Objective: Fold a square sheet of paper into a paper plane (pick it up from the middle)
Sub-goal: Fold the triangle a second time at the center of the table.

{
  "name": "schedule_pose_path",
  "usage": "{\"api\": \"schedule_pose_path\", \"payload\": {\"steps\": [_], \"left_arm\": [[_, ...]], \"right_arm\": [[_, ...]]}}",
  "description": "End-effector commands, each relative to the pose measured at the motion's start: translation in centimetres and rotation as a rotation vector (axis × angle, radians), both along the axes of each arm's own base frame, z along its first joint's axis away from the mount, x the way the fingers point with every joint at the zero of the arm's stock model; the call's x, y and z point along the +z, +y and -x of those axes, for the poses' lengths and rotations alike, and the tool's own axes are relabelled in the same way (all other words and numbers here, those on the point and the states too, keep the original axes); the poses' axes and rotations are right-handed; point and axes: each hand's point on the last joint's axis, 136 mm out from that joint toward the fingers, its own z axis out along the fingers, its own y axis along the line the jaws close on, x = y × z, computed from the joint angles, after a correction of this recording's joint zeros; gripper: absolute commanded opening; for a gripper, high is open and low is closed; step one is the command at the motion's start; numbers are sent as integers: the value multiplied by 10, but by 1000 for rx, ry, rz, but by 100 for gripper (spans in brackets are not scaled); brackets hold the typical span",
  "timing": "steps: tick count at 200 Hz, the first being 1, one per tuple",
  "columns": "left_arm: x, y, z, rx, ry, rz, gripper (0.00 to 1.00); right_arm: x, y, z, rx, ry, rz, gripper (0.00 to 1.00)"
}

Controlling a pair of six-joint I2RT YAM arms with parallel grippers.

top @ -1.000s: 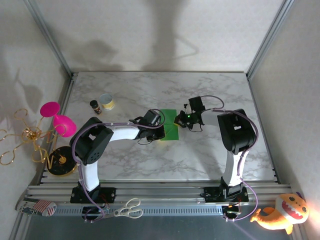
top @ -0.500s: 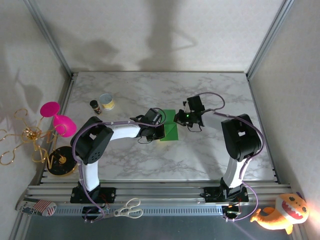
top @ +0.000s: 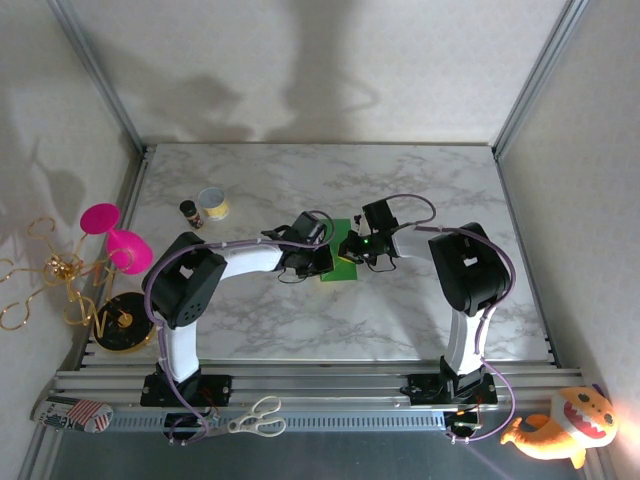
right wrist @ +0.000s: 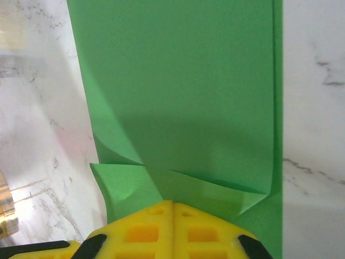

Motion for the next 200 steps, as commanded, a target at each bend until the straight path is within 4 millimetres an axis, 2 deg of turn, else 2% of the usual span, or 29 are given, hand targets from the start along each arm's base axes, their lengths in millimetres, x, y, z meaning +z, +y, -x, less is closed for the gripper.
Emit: {"api": "schedule_pose_path", "payload": {"steps": [1,35,64,84,130,169,187,200], "left_arm": [[9,-13,-11,-1,-23,41,12],[-7,-14,-14,-3,-8,25,10],[-22,-9,-6,-26,19,-5,7],[-38,3,9,-48,53,-52,4],[-64,43,62,-115,139,-144,0],[-65,68,92,-161,187,-207,0],[-60,78,98,-177,189,-241,0],[-51,79,96,-180,175,-244,0]], "right_arm": [[-22,-10,6,-25,59,75,5],[-30,-14,9,-36,85,93,4],[-34,-17,11,-41,96,113,4],[-38,-21,13,-49,109,137,4],[-48,-30,15,-73,138,178,4],[-50,-31,15,-75,143,187,4],[-48,-31,14,-75,138,184,3],[-46,-30,12,-73,131,179,3]]}}
